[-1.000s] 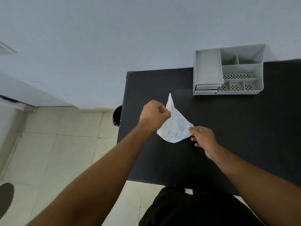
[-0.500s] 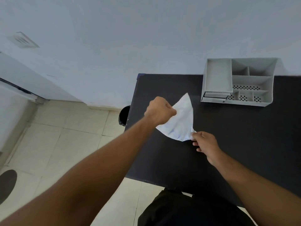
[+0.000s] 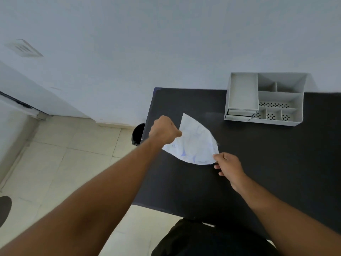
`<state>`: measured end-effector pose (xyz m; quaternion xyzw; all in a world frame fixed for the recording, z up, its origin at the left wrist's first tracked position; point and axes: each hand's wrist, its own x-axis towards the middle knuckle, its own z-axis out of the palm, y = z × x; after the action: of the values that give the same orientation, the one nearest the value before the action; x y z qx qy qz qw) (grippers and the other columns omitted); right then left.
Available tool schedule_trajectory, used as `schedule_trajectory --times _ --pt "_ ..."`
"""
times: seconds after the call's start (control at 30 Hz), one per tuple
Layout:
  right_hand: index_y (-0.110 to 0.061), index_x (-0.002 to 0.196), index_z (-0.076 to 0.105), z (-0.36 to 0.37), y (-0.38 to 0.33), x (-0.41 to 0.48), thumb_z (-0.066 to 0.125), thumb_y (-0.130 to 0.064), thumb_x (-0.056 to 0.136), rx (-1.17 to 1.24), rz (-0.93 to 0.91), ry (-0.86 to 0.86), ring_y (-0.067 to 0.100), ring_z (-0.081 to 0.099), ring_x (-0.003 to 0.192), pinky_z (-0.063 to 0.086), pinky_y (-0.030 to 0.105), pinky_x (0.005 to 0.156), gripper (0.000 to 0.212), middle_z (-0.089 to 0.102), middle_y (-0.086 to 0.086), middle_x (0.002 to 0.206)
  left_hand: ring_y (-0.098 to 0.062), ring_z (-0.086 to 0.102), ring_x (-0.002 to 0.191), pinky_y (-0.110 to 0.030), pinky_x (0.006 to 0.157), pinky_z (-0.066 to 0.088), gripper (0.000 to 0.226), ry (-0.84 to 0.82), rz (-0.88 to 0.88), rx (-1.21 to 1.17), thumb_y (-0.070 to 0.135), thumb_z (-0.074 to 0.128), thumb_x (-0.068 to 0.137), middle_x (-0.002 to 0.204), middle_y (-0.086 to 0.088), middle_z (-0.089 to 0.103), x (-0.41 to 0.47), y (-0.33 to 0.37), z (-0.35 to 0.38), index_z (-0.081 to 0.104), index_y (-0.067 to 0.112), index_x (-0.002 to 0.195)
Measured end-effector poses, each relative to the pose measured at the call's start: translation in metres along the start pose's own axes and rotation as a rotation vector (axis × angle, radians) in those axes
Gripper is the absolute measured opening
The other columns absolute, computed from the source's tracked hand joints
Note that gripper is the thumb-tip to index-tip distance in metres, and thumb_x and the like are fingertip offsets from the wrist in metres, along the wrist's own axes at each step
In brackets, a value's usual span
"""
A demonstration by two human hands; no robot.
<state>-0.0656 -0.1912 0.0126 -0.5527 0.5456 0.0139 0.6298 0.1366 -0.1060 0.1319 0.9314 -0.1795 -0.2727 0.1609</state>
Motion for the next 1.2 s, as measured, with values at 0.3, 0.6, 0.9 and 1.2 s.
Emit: schedule_trajectory --times 0.3,0.6,0.9,1.2 --pt "-0.006 0.078 0.064 -0.001 0.002 0.001 0.060 -0.017 0.092 0.007 0.009 -0.006 0.022 0.060 0.077 0.049 0.037 0.068 0.018 0.065 0.007 0.080 -0.008 0.066 0.060 -0.025 0.060 0.052 0.014 -0.226 0.177 -0.224 0.012 0.080 0.081 0.071 -0.002 0.072 -0.010 0.009 0.020 0.070 0.007 0.073" --pt "-0.006 0.097 0.069 -0.008 0.006 -0.001 0.058 -0.026 0.097 -0.035 0.008 0.001 0.022 0.066 0.089 0.052 0.034 0.069 0.023 0.071 0.008 0.097 -0.018 0.071 0.087 -0.030 0.074 0.057 0.014 -0.481 0.191 -0.218 0.018 0.078 0.086 0.092 -0.006 0.076 -0.014 0.003 0.020 0.073 0.008 0.079" --pt "-0.002 0.096 0.068 -0.016 0.007 0.000 0.059 -0.023 0.095 -0.041 -0.052 0.050 0.021 0.062 0.080 0.050 0.034 0.067 0.023 0.070 0.015 0.097 -0.012 0.069 0.080 -0.023 0.071 0.053 0.011 -0.546 0.193 -0.275 0.017 0.076 0.088 0.085 0.001 0.076 -0.003 -0.016 0.005 0.076 0.007 0.084" --pt "-0.002 0.091 0.067 -0.017 0.010 -0.001 0.059 -0.023 0.091 -0.067 -0.087 0.082 0.017 0.057 0.074 0.051 0.038 0.072 0.022 0.063 0.010 0.081 -0.017 0.070 0.073 -0.029 0.066 0.059 0.014 -0.244 0.099 0.072 0.020 0.078 0.081 0.083 -0.007 0.075 0.018 -0.045 0.026 0.076 0.007 0.083"
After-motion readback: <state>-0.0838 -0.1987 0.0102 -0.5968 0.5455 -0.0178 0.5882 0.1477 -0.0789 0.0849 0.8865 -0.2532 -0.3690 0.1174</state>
